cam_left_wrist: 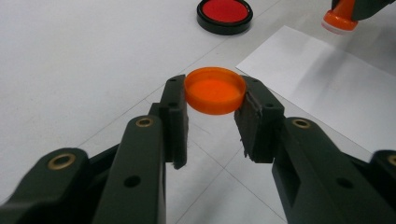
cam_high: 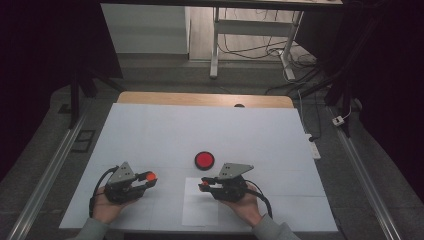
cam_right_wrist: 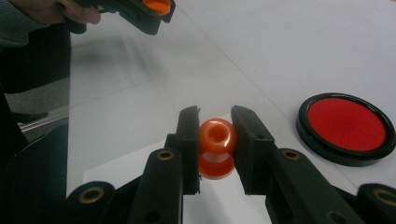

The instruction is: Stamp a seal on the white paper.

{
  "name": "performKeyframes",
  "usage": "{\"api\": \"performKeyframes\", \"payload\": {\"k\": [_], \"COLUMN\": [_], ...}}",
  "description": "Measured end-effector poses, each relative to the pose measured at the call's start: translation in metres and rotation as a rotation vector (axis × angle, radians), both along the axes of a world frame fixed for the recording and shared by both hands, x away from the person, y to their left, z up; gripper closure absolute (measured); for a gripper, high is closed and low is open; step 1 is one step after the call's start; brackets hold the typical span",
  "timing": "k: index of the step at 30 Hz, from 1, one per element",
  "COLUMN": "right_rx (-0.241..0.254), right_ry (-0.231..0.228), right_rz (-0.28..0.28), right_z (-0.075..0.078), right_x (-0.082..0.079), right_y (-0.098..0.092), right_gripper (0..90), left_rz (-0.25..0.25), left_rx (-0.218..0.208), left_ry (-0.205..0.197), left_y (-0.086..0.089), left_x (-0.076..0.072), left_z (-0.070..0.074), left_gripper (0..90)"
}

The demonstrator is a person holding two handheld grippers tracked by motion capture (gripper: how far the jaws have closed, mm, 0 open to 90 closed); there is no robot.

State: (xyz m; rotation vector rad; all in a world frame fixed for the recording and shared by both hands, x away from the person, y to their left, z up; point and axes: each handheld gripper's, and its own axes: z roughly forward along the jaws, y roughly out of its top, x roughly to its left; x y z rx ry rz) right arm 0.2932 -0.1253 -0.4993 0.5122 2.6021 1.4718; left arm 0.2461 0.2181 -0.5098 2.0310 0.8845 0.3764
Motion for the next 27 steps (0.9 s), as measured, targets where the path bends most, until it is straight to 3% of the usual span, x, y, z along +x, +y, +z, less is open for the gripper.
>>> {"api": "performKeyframes", "payload": {"k": [27], "right_rx": [-0.054], "right_ry": [0.007], "right_rz": [0.021], "right_z": [-0.011], "right_x": [-0.002], "right_y": [0.007], "right_gripper": [72.0], "left_rz": [-0.001], "left_rx": [0.000], "left_ry": [-0.001], "left_y": [0.000], "left_x": [0.000], "left_z": [0.000], "left_gripper": [65.3]}}
